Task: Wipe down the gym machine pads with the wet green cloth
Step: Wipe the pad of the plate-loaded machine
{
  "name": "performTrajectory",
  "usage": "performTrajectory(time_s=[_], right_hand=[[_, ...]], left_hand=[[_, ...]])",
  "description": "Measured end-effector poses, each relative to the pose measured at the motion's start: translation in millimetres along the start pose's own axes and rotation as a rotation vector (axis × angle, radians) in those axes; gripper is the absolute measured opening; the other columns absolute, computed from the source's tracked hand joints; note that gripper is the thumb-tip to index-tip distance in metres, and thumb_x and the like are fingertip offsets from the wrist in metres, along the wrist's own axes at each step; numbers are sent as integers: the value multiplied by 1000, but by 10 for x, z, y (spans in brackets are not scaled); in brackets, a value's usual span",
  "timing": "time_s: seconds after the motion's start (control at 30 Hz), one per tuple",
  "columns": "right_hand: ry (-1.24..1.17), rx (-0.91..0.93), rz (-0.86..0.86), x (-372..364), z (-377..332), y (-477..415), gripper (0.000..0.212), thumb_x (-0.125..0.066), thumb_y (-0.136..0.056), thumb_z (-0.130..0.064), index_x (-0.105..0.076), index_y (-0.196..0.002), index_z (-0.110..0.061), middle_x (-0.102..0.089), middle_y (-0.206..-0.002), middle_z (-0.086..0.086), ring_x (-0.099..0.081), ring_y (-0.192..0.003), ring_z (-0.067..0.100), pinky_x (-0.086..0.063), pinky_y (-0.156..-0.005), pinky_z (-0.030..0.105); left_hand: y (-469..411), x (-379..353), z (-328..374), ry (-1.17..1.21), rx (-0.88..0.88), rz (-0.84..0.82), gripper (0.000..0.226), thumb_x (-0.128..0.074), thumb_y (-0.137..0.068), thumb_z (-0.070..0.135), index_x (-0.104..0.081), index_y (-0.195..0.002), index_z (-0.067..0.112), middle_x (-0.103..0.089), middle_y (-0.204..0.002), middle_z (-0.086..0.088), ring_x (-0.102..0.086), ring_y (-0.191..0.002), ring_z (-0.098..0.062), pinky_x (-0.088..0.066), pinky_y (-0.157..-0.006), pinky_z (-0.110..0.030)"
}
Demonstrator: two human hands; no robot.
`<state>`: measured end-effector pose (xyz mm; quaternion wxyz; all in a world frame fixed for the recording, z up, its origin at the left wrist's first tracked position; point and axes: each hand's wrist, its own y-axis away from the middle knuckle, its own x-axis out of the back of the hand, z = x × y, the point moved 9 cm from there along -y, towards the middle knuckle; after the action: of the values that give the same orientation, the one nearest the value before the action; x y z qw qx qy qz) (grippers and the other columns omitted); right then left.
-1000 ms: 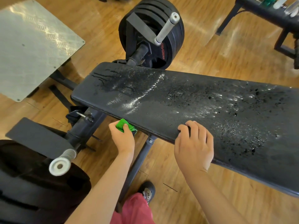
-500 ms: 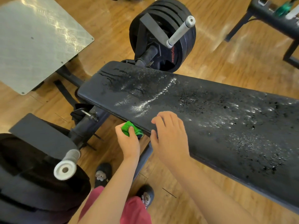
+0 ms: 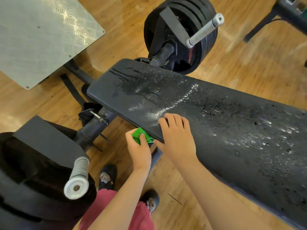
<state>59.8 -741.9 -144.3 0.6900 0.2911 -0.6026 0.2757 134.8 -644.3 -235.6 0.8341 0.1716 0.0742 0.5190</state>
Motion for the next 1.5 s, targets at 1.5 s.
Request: performTrajectory(time_s=[1.5], right_hand=[[-106, 133, -74, 7, 126, -8, 67, -77, -61, -53, -58, -118, -21, -55, -125, 3, -51, -119, 27, -44, -97, 43]], left_hand=[[-649, 103, -232, -217, 618, -397, 23, -58, -91, -3, -55, -113, -3, -61, -115, -22, -62, -96, -26, -52, -80, -36]])
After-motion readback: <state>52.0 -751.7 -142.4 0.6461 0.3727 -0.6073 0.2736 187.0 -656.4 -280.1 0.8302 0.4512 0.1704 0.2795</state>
